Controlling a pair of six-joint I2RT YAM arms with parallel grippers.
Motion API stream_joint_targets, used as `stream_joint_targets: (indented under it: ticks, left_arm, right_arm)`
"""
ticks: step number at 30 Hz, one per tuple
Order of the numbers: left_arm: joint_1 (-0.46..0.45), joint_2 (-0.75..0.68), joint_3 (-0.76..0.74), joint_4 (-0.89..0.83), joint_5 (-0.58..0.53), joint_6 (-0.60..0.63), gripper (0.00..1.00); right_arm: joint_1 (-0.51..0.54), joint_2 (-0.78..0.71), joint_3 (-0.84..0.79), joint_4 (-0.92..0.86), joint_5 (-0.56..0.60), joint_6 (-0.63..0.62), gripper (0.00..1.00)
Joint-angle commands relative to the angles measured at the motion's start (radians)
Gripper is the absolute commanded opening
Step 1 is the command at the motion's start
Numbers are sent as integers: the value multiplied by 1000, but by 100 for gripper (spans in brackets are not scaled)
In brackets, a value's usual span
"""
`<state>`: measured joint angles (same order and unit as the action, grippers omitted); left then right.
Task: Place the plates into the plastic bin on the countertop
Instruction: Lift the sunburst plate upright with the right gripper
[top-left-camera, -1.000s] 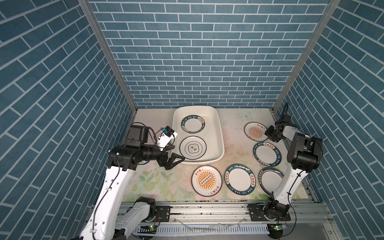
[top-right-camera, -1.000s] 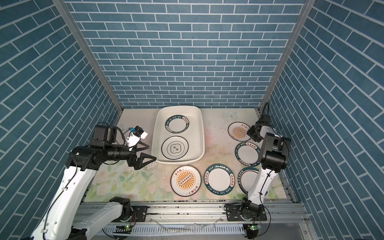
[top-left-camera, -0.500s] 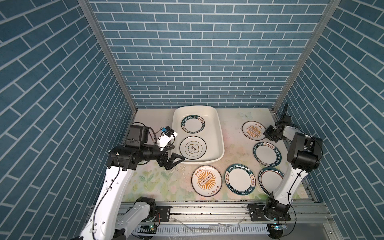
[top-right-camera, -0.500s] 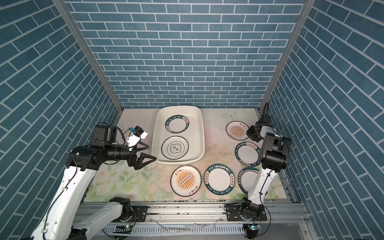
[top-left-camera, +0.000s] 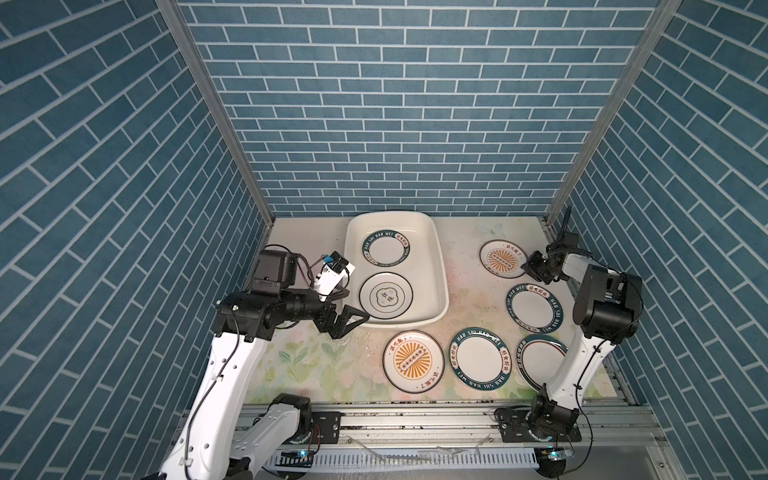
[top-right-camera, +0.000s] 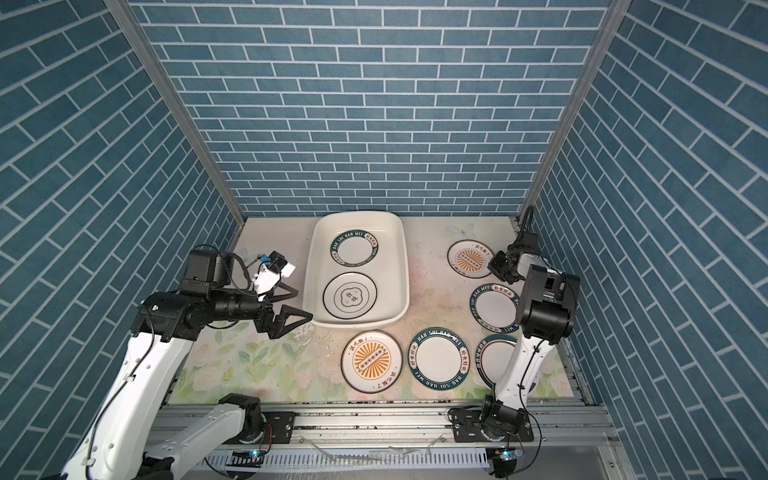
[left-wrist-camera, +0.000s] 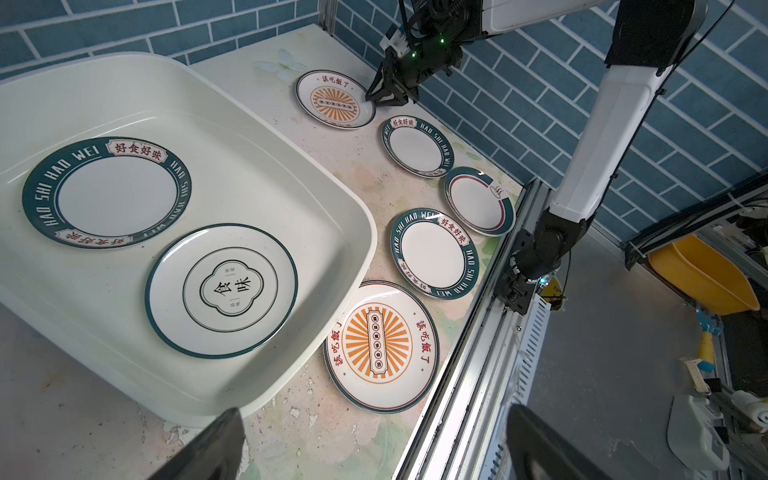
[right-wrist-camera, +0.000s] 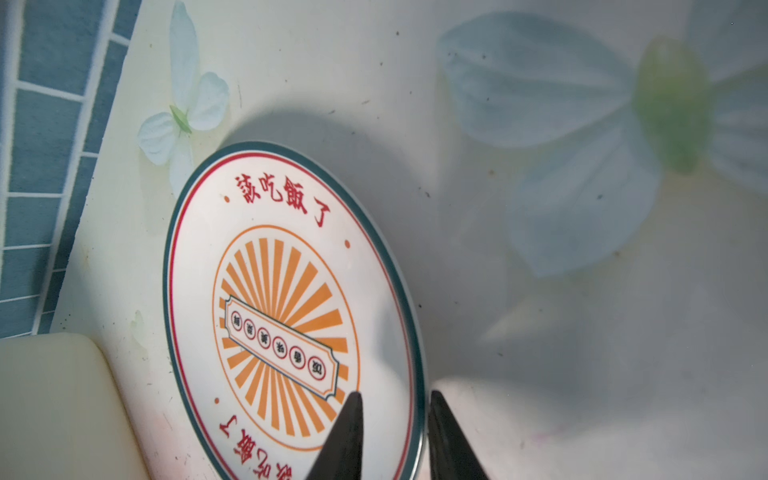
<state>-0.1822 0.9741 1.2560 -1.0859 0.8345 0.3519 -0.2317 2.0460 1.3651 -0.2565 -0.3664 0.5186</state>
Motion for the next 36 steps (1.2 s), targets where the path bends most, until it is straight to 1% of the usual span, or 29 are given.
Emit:
stream_joint_targets:
  ticks: [1,4,16,29,34,36]
  left_arm:
    - [-5,-11,-11,3,3,5,100]
    - [-5,-9,-4,1,3,6,100]
    - [-5,-9,0,1,3,5,100]
    - [-5,-8,10,0,5,5,100]
    - [-5,-8,15,-3,4,6,99]
    - [-5,-9,18,-4,5,4,100]
  right_arm:
    - [12,24,-26,40,-22,9,28]
    - [13,30,-35,57,-34,22,27]
    - [12,34,-60,107,-59,75,18]
    - [12,22,-87,182,-118,141,11]
    - [12,14,-94,199,-131,159,10]
    - [12,13,-95,206,-139,168,7]
